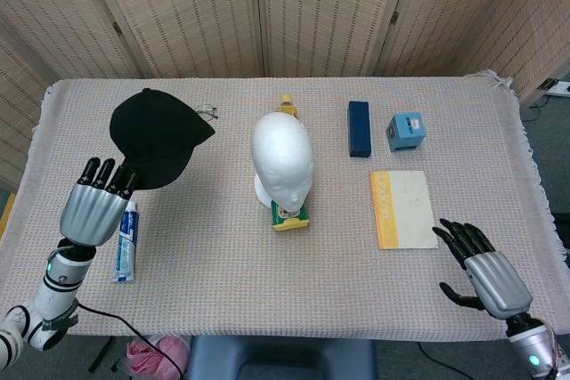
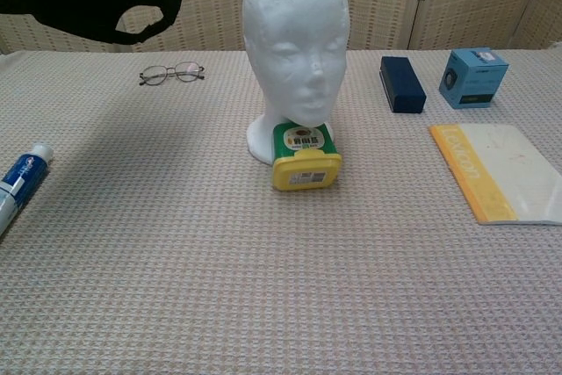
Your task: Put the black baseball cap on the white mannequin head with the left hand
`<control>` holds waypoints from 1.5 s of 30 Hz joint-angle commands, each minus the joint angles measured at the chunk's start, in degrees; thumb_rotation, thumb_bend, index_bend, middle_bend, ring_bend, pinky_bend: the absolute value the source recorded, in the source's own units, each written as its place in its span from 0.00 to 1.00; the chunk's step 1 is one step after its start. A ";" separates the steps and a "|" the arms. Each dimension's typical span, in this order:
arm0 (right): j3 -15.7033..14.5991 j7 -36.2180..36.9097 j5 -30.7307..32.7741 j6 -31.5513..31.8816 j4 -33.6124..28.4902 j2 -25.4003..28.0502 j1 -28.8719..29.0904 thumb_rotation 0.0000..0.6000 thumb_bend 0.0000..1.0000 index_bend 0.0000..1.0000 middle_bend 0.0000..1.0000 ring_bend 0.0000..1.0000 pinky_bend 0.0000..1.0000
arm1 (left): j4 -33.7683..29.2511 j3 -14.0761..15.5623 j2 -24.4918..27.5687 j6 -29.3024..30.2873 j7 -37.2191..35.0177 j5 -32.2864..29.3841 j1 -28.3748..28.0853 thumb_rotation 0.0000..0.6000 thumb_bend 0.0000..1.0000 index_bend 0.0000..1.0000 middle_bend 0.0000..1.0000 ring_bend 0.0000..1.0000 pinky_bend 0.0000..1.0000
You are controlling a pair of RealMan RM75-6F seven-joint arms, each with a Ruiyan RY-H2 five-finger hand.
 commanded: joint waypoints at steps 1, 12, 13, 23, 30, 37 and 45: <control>0.19 0.04 0.40 -0.07 -0.03 -0.03 0.04 1.00 0.24 0.00 0.00 0.00 0.00 | -0.99 -1.27 1.27 -1.55 0.46 -0.07 -1.64 1.00 0.49 0.63 0.74 0.53 0.56; 1.06 0.98 2.60 -1.24 0.11 0.13 0.59 1.00 0.24 0.00 0.00 0.00 0.00 | -4.56 -4.98 6.25 -7.84 2.33 0.53 -8.11 1.00 0.49 0.63 0.74 0.53 0.56; 1.14 1.03 2.89 -1.57 0.12 0.13 0.73 1.00 0.24 0.00 0.00 0.00 0.00 | -4.94 -5.46 6.61 -8.41 2.74 0.44 -8.80 1.00 0.49 0.63 0.74 0.53 0.56; 1.64 2.44 5.01 -5.31 0.62 0.29 2.52 1.00 0.24 0.00 0.00 0.00 0.00 | -6.46 -8.99 8.32 -15.27 5.60 -2.72 -14.52 1.00 0.49 0.63 0.74 0.54 0.56; 1.91 4.27 5.67 -6.97 1.42 0.66 3.52 1.00 0.24 0.00 0.00 0.00 0.00 | -6.59 -11.13 7.57 -19.73 10.52 -6.87 -17.82 1.00 0.49 0.63 0.74 0.54 0.56; 1.76 6.09 4.65 -6.48 1.83 1.27 3.59 1.00 0.24 0.00 0.00 0.00 0.00 | -12.34 -11.01 6.84 -21.71 16.87 -7.88 -19.74 1.00 0.49 0.63 0.74 0.54 0.56; 0.85 8.02 1.98 -5.29 2.11 2.01 3.34 1.00 0.24 0.00 0.00 0.00 0.00 | -18.61 -10.41 4.19 -23.48 23.92 -8.57 -21.92 1.00 0.49 0.63 0.74 0.54 0.56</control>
